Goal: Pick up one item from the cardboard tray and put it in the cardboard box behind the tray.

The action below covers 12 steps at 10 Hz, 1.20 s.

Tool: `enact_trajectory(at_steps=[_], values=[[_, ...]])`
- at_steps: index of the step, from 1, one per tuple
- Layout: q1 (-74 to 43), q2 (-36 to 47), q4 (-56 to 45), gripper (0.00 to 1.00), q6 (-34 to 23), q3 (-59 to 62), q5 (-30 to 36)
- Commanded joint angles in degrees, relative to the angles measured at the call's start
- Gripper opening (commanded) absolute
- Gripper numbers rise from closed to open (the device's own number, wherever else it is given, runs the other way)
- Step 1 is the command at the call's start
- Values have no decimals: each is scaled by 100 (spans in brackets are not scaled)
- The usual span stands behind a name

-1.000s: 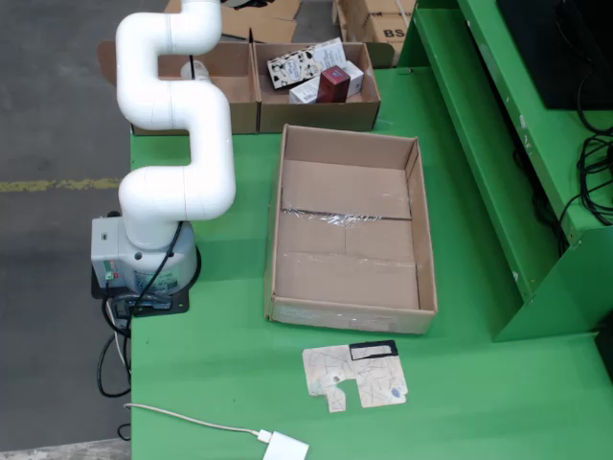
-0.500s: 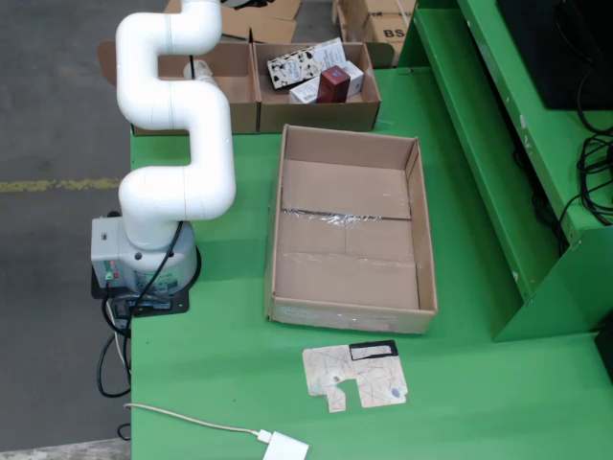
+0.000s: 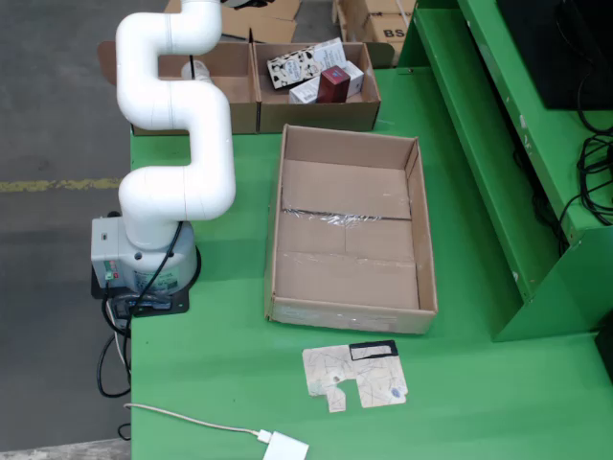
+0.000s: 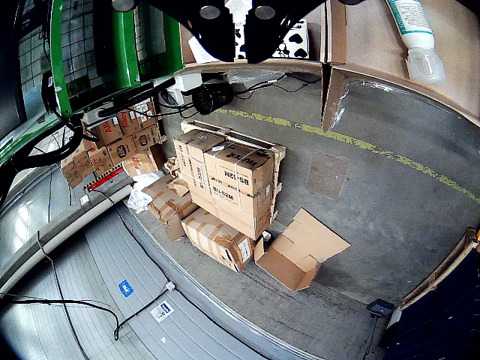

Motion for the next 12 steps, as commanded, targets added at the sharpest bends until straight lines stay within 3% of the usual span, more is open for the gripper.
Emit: enact_trajectory(at_steps=[1, 5, 12], values=[[31, 185, 63, 0, -41, 149, -49], [31, 185, 63, 0, -41, 149, -49], [31, 185, 63, 70, -33, 149, -49]])
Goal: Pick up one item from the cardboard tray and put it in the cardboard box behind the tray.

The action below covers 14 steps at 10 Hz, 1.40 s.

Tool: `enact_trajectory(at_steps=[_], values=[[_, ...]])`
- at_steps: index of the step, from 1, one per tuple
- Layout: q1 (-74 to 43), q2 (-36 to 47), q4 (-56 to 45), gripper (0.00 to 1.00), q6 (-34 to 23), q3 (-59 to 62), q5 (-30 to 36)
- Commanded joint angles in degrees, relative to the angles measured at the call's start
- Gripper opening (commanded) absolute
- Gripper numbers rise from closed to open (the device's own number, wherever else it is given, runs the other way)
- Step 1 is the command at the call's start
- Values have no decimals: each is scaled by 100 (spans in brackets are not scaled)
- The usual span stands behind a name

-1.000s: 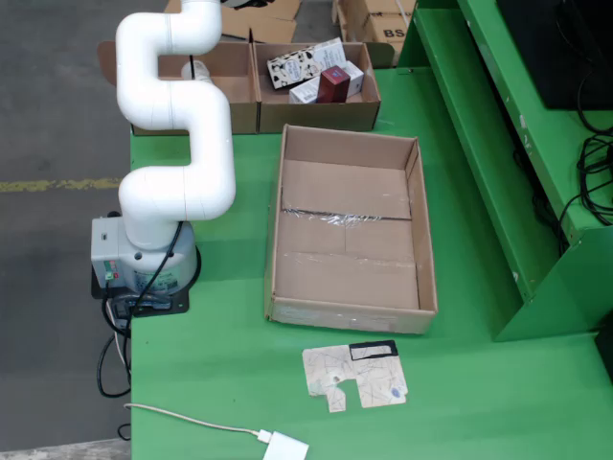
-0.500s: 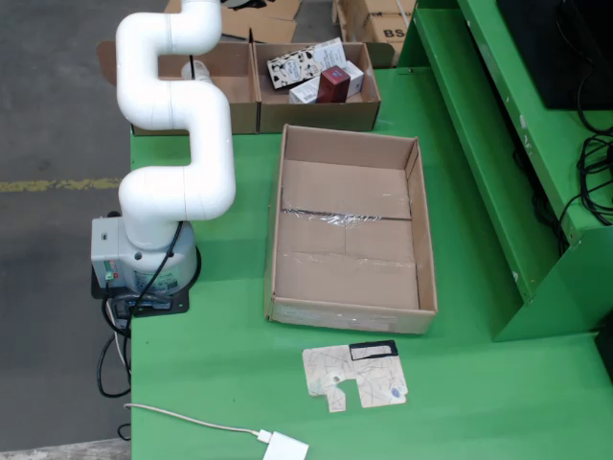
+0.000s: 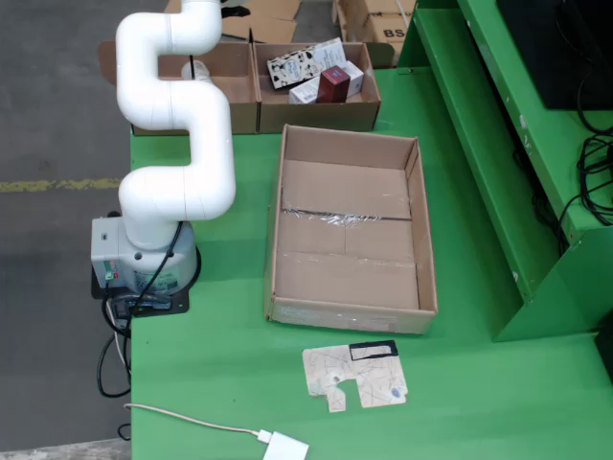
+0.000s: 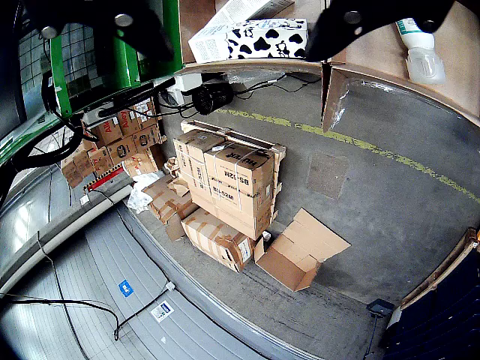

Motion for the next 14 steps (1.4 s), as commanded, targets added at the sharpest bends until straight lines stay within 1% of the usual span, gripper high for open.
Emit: enact_trajectory(at_steps=[1, 3, 11, 12, 13, 14], values=[[31, 185, 63, 80, -24, 149, -49], [31, 185, 63, 100, -24, 149, -49], [12, 217, 61, 100, -91, 149, -47], [-303, 906, -1374, 100, 470, 149, 1161], [-525, 1451, -2732, 100, 859, 149, 1873], [-791, 1818, -3492, 100, 853, 149, 2310]])
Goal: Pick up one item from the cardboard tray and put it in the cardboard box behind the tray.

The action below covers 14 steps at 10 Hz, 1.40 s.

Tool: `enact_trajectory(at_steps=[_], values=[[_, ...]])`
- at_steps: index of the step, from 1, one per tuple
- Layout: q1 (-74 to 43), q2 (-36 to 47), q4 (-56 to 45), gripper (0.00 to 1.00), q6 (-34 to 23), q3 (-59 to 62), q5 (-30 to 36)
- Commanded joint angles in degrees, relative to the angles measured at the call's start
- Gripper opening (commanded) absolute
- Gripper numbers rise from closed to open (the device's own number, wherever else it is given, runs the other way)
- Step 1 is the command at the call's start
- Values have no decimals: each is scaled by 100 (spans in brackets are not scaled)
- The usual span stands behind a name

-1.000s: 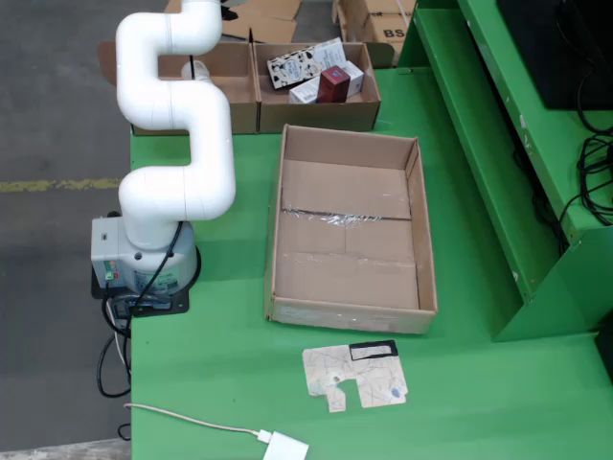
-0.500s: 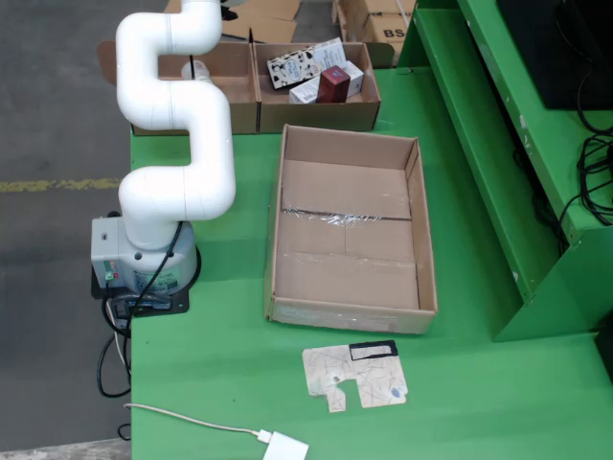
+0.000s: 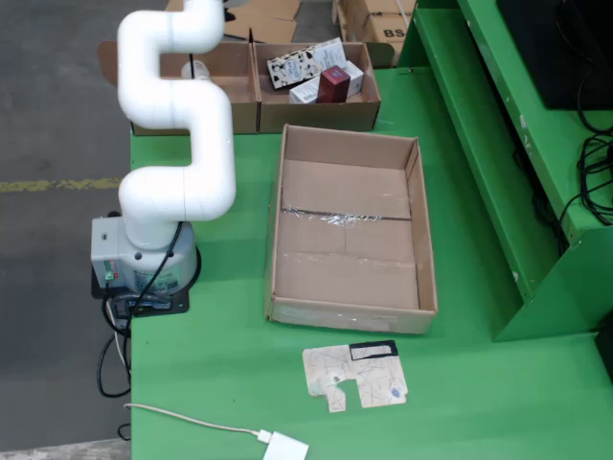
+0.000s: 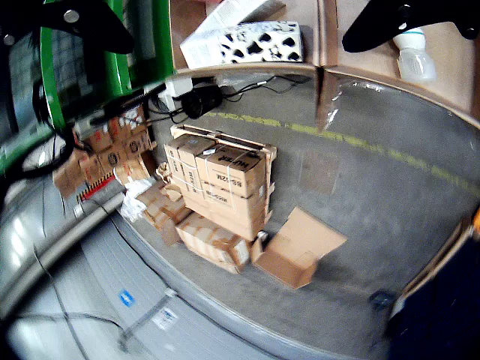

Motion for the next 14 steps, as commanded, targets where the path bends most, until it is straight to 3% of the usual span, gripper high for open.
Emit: enact_trajectory(at_steps=[1, 4, 7, 11, 14], values=[[-815, 1966, -3847, 100, 744, 158, 2176], [-1399, 2837, -5545, 100, 820, 158, 2491], [-1688, 3248, -6108, 100, 839, 158, 2501], [-2847, 4124, -7691, 100, 569, 158, 2826], [-3385, 5981, -5962, 100, 448, -3414, 2988]])
